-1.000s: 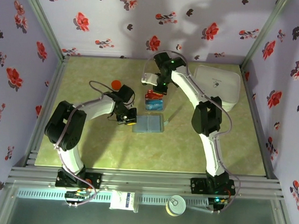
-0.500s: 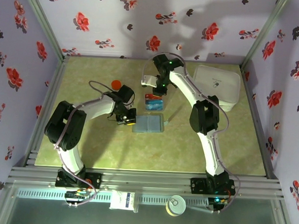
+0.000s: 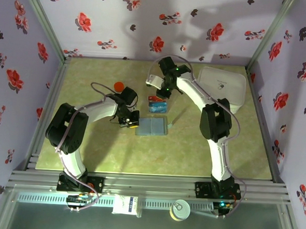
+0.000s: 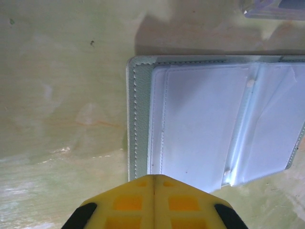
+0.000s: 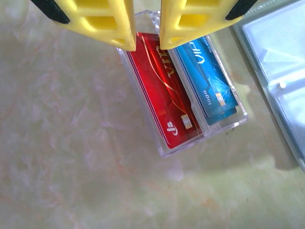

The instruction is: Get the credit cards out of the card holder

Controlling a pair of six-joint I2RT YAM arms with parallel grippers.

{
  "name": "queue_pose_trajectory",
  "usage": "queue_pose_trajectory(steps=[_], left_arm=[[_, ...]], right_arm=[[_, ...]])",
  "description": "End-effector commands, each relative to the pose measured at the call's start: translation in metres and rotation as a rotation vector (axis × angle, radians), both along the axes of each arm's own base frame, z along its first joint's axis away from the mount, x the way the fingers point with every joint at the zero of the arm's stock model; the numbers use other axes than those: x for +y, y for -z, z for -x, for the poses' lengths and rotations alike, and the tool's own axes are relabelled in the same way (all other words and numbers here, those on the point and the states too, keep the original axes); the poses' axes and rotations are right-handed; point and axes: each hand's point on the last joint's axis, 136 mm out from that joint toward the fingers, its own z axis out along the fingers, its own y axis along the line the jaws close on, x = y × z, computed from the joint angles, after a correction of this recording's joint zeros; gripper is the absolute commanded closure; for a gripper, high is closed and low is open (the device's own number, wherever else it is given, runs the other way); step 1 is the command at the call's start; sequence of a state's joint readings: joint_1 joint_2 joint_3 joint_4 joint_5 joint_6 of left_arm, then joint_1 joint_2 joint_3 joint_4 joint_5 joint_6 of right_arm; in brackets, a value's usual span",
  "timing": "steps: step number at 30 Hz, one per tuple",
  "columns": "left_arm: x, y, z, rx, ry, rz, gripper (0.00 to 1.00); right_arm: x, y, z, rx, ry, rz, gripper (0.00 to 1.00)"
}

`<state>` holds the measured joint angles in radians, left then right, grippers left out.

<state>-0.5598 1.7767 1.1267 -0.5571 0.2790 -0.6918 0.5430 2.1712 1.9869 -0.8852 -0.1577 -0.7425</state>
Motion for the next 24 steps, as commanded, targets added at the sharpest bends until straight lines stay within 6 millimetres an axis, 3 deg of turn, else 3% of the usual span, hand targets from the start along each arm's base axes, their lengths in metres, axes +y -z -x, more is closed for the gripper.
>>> queue_pose_trajectory(steps=[1, 5, 13, 24], left_arm=[[0.008, 0.006, -0.001, -0.010, 0.014, -0.038, 0.96], [0.010, 0.009, -0.002, -0.012, 0.014, -0.047, 0.97], [0.006, 0.016, -0.001, 0.000, 0.014, -0.025, 0.98], [0.006, 0.026, 0.002, 0.017, 0.012, -0.023, 0.99]], right_arm=[[0.011, -0.034, 0.002, -0.025, 0.171, -0.155, 0.78], [0.015, -0.037, 0.016, 0.021, 0.340, -0.276, 0.76], [0.029, -0.017, 0.057, 0.256, 0.664, -0.485, 0.77], [0.048, 0.040, 0.122, 0.646, 0.969, -0.510, 0.78]])
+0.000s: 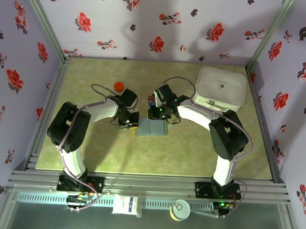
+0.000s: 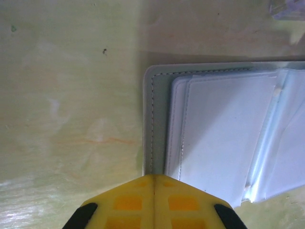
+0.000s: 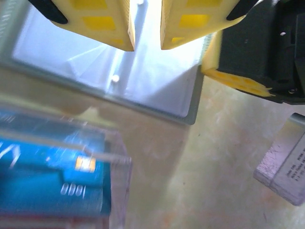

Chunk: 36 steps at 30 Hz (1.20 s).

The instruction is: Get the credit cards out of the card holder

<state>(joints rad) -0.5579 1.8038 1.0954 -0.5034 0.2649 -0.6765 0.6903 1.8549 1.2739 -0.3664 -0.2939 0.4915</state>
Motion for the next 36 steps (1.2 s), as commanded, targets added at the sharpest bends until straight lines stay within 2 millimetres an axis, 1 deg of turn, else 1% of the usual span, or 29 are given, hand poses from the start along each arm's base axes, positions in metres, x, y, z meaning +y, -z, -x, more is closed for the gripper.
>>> queue_pose_trajectory(steps=[1, 3, 6, 12, 19, 22, 27, 30, 36], left_arm=[[0.003, 0.011, 0.003, 0.028, 0.003, -0.009, 0.99], [0.005, 0.014, 0.005, 0.036, 0.005, -0.014, 0.99], [0.005, 0.014, 0.006, 0.034, 0.005, -0.015, 0.99], [0.006, 0.015, 0.007, 0.033, 0.004, -0.016, 0.99], [0.007, 0.013, 0.007, 0.029, 0.010, -0.014, 0.99], [0.007, 0.014, 0.008, 0.034, 0.016, -0.014, 0.99], [0.008, 0.014, 0.007, 0.033, 0.016, -0.015, 0.99], [0.009, 0.014, 0.007, 0.034, 0.019, -0.017, 0.99], [0.010, 0.012, 0.005, 0.029, 0.018, -0.013, 0.99]], right_arm=[[0.016, -0.002, 0.014, 0.137, 0.099, -0.123, 0.78], [0.021, 0.007, 0.023, 0.180, 0.104, -0.136, 0.77], [0.024, 0.017, 0.029, 0.212, 0.113, -0.124, 0.75], [0.041, 0.024, 0.035, 0.254, 0.096, -0.162, 0.76], [0.052, 0.037, 0.038, 0.295, 0.089, -0.163, 0.78], [0.047, 0.045, 0.040, 0.303, 0.101, -0.132, 0.78], [0.026, 0.056, 0.043, 0.286, 0.122, -0.017, 0.78], [0.018, 0.057, 0.044, 0.277, 0.125, 0.022, 0.78], [0.012, 0.049, 0.041, 0.244, 0.129, 0.055, 0.77]])
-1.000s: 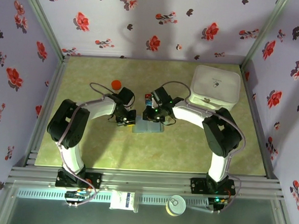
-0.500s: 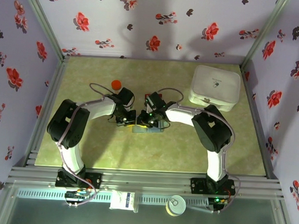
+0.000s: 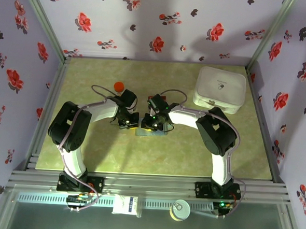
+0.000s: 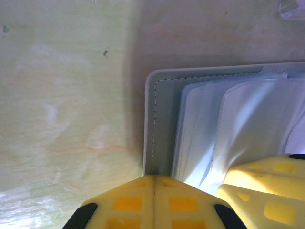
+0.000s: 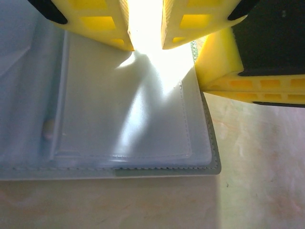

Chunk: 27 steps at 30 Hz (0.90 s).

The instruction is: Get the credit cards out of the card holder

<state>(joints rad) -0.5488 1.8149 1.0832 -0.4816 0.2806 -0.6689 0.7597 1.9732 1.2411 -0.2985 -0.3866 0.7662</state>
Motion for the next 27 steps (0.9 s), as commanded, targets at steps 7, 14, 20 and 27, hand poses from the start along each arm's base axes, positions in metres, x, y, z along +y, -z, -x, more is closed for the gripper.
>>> queue_pose_trajectory(steps=[7, 14, 20, 27], left_arm=[[0.012, -0.007, -0.003, -0.011, 0.018, -0.015, 0.97], [0.027, -0.029, -0.015, -0.074, 0.007, -0.029, 0.91], [0.057, -0.046, -0.028, -0.151, -0.024, -0.106, 0.79], [0.098, -0.066, -0.043, -0.246, -0.065, -0.231, 0.49]], right_arm=[[-0.015, -0.014, 0.000, -0.038, -0.004, 0.088, 0.75], [-0.020, -0.044, -0.009, -0.122, -0.012, 0.068, 0.66], [-0.049, -0.066, -0.017, -0.198, -0.004, 0.116, 0.54], [-0.107, -0.089, -0.032, -0.291, 0.051, 0.220, 0.30]])
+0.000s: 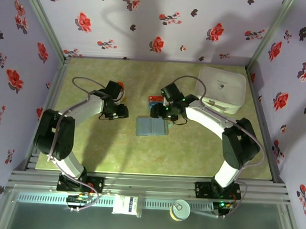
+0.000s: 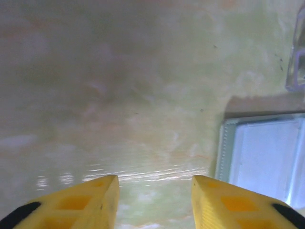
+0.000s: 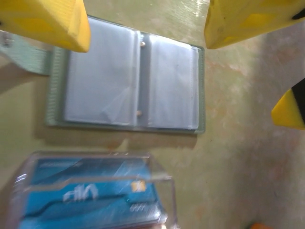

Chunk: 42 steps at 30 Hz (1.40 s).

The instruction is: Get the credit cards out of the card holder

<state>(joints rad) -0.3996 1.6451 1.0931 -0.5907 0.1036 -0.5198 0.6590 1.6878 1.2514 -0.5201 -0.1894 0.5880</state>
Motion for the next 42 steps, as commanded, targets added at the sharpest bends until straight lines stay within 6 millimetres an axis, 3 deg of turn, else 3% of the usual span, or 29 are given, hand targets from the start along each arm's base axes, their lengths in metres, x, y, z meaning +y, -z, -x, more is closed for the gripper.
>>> queue_pose_trajectory(steps=[1, 3, 5, 9, 16, 20, 23, 30, 34, 39, 42], left_arm=[[0.027, -0.020, -0.010, -0.072, -0.012, -0.106, 0.44], [0.036, -0.026, -0.013, -0.101, -0.019, -0.140, 0.36], [0.045, -0.031, -0.016, -0.130, -0.030, -0.178, 0.17], [0.062, -0.037, -0.023, -0.176, -0.054, -0.230, 0.00], [0.108, -0.042, -0.033, -0.281, -0.143, -0.363, 0.00], [0.135, -0.050, -0.040, -0.409, -0.180, -0.451, 0.00], [0.157, -0.061, -0.041, -0.530, -0.246, -0.532, 0.00], [0.173, -0.072, -0.048, -0.795, -0.244, -0.619, 0.00], [0.176, -0.063, -0.061, -0.824, -0.238, -0.631, 0.00], [0.179, -0.054, -0.077, -0.857, -0.227, -0.627, 0.00], [0.179, -0.045, -0.079, -0.875, -0.203, -0.550, 0.00]], right_arm=[[-0.044, -0.003, -0.003, -0.042, 0.034, 0.121, 0.26], [-0.063, -0.007, -0.008, -0.058, 0.063, 0.148, 0.18], [-0.080, -0.011, -0.013, -0.083, 0.087, 0.171, 0.02], [-0.114, -0.014, -0.024, -0.151, 0.141, 0.240, 0.01], [-0.182, -0.014, -0.041, -0.291, 0.289, 0.369, 0.01], [-0.225, -0.017, -0.048, -0.434, 0.364, 0.509, 0.01], [-0.245, -0.013, -0.053, -0.545, 0.377, 0.589, 0.01], [-0.277, 0.005, -0.063, -0.731, 0.426, 0.641, 0.01], [-0.289, 0.010, -0.071, -0.785, 0.465, 0.635, 0.01], [-0.288, 0.011, -0.079, -0.834, 0.477, 0.525, 0.01], [-0.295, 0.013, -0.077, -0.850, 0.511, 0.510, 0.01]])
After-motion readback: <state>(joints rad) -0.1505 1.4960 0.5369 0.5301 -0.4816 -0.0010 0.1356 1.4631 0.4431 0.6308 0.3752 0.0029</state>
